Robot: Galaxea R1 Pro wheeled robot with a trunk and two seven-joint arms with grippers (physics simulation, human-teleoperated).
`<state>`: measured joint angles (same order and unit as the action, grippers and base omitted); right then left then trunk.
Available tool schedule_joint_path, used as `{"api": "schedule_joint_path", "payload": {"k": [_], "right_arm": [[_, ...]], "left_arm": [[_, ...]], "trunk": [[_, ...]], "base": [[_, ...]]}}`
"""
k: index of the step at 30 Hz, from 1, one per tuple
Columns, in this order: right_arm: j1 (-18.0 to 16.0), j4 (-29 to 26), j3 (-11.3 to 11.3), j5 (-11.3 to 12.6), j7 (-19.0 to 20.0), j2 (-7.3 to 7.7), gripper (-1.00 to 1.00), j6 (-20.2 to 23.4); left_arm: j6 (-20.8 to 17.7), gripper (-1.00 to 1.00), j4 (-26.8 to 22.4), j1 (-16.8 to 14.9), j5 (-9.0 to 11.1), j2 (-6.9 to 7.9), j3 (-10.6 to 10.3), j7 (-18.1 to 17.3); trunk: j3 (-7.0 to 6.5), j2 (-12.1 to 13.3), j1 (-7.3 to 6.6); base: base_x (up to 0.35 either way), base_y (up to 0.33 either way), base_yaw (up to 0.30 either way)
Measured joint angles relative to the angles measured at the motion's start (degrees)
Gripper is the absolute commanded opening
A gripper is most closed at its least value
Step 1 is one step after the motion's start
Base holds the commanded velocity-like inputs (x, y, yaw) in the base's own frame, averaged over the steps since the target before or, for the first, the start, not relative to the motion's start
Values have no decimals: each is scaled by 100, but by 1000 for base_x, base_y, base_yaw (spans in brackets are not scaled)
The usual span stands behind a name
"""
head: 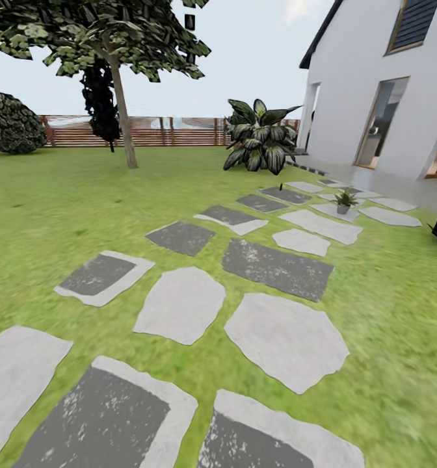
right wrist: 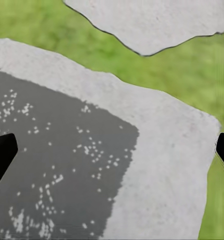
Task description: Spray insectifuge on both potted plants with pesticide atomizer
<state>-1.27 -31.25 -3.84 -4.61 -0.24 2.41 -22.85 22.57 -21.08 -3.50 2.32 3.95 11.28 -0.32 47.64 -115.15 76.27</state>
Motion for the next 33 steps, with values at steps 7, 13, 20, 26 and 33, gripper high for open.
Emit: {"api": "schedule_joint_path", "payload": {"k": [7, 13, 20, 26, 33], "right_arm": [[0, 0, 0, 0, 0, 0, 100, 0], [0, 4, 0, 0, 0, 0, 100, 0], [-1, 7, 6, -5, 0, 0, 100, 0], [-2, 10, 39, -22, 14, 0, 100, -4], [-2, 11, 32, -24, 12, 0, 100, -1]], "left_arm": [[-6, 100, 4, 0, 0, 0, 4, 0], [-6, 100, 4, 0, 0, 0, 5, 0], [-5, 100, 1, 1, 0, 0, 5, 0], [-4, 100, 1, 2, 0, 0, 3, 0], [-3, 100, 2, 2, 0, 0, 5, 0]], "trunk": [[0, 0, 0], [0, 0, 0], [0, 0, 0], [0, 0, 0], [0, 0, 0]], "base": [[339, 0, -265], [339, 0, -242], [339, 0, -156], [339, 0, -9], [339, 0, 0]]}}
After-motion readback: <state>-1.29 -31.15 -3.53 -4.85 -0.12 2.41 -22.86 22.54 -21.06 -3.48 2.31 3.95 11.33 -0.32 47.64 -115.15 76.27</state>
